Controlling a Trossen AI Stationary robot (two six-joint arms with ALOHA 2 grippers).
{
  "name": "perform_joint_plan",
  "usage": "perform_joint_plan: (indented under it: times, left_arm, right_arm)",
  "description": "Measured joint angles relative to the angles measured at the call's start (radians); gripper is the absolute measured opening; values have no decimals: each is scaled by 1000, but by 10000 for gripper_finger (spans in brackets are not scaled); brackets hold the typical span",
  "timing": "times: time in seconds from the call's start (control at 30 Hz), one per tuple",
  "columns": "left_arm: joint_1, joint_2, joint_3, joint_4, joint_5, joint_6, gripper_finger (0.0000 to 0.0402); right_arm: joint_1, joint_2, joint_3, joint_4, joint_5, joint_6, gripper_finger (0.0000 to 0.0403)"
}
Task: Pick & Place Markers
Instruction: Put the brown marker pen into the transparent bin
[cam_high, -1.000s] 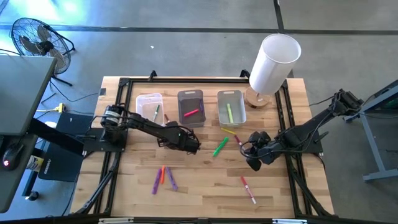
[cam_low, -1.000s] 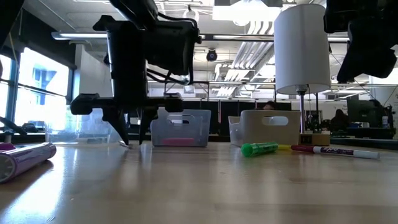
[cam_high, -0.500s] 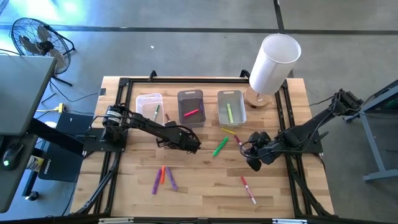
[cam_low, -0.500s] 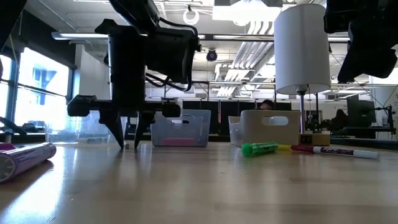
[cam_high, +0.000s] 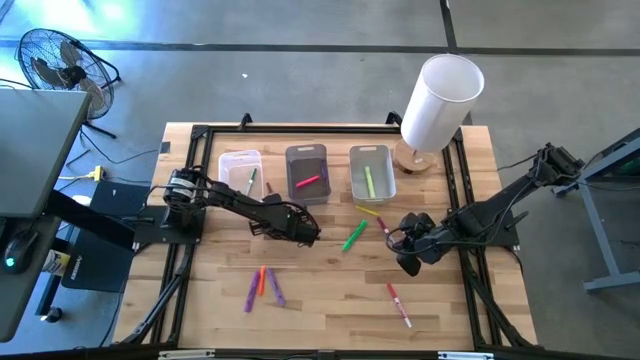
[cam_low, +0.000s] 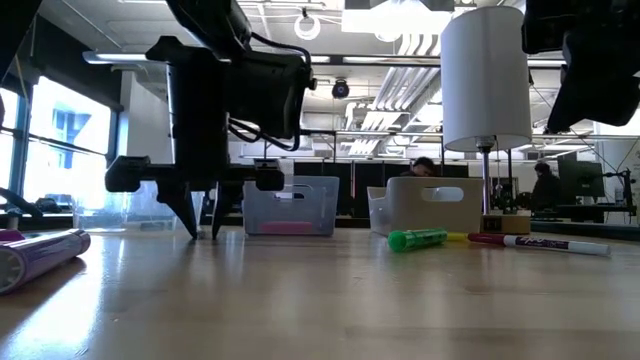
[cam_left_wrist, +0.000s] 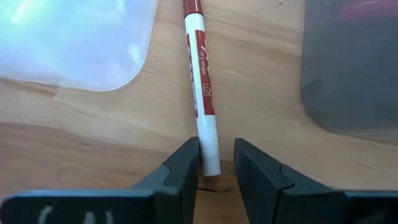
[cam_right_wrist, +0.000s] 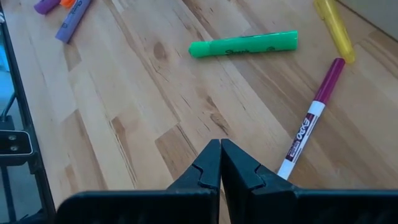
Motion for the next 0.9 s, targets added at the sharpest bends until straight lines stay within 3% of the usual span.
perform_joint_plan:
  times: [0.33, 0.7, 0.9]
  left_arm:
    - [0, 0, -2, 1, 12, 23, 24]
    - [-89, 4, 15, -9, 73, 30, 32]
    - [-202, 8, 118, -73, 231, 42, 30]
  right_arm:
    - [0, 0, 0, 36, 0, -1, 0]
    - [0, 0, 0, 44, 0, -2, 0]
    - [0, 0, 0, 50, 31, -5, 0]
